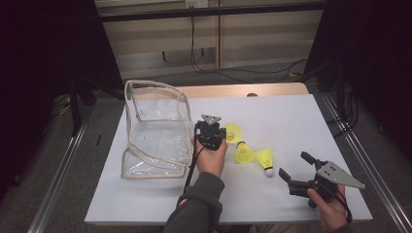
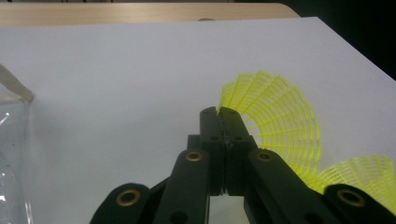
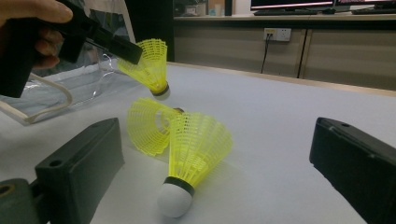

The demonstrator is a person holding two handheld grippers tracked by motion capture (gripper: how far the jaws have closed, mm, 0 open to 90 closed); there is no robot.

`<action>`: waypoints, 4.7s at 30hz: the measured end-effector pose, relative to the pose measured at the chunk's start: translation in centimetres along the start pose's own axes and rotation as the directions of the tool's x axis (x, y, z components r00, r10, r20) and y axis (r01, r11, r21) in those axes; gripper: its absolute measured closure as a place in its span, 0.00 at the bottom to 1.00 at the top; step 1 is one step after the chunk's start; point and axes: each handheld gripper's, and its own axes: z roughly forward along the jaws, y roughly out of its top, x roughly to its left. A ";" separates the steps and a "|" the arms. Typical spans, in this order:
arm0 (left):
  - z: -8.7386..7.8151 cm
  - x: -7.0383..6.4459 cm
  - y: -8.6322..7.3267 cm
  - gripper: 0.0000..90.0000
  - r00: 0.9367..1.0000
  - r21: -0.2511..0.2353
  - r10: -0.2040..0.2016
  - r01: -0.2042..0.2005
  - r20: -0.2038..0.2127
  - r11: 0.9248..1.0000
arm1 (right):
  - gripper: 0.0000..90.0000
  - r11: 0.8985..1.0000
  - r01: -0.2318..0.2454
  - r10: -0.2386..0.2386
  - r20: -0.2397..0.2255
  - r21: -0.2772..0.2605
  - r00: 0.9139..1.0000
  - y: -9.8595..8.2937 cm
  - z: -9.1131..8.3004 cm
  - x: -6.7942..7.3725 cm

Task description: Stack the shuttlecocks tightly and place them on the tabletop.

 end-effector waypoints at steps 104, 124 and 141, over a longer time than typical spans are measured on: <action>2.2 2.3 0.9 0.98 0.991 0.015 0.006 -0.004 -0.133 1.000 | 0.02 1.000 -0.021 0.021 -0.008 -0.009 1.000 0.0 -0.3 -0.3; 1.7 2.7 1.0 0.98 0.986 0.042 0.012 -0.005 -0.166 0.999 | 0.02 1.000 -0.013 0.013 -0.009 -0.012 1.000 0.0 -0.3 -0.3; 1.7 2.8 1.1 0.98 0.981 0.046 0.022 -0.014 -0.192 0.999 | 0.02 1.000 -0.013 0.013 -0.017 -0.021 1.000 0.1 -0.3 -0.2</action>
